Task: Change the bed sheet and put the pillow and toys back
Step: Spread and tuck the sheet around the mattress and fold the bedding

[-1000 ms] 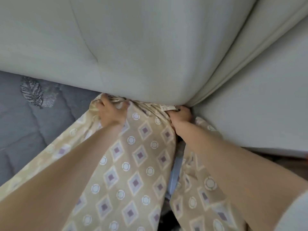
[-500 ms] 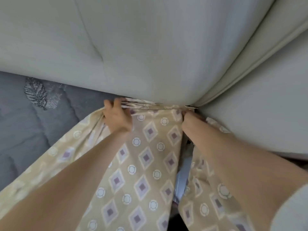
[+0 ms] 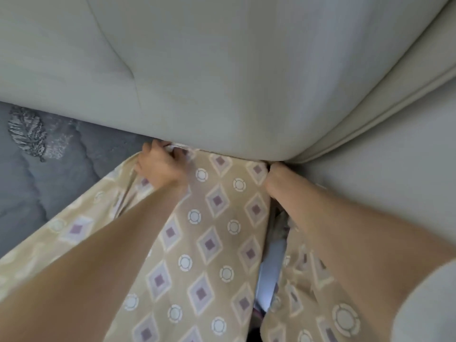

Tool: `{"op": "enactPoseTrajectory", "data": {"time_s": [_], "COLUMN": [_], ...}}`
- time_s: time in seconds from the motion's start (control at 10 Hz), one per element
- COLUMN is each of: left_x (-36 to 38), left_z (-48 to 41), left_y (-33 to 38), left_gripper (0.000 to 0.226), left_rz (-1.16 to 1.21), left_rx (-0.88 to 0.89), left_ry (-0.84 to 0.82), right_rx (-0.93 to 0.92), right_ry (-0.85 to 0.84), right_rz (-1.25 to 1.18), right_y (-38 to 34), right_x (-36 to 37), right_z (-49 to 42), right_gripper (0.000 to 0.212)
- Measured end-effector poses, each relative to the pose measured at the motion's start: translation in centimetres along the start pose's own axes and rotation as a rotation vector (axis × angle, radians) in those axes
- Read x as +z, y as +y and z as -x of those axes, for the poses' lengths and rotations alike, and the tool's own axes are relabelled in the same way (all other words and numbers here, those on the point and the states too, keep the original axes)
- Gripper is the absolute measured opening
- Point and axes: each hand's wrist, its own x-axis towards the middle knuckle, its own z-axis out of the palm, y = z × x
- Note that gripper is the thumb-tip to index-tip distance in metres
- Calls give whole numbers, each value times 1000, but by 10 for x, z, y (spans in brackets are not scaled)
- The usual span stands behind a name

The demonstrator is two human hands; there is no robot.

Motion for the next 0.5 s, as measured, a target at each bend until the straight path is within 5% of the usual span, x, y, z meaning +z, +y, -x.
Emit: {"op": "enactPoseTrajectory", "data": {"time_s": [0.3, 0.5], "left_x": [5, -18], "left_z": [-12, 3], "left_y": [8, 4], "left_gripper": [26, 49], "left_rz": [139, 199], "left_rx": [-95, -1], "left_ry": [-2, -152], "right_rx": [110, 323], "right_ry": [2, 124], "right_rz": [-229, -866], "right_y": [7, -2], "right_x": [7, 27], "right_z": [-12, 9], "right_gripper": [41, 45]}}
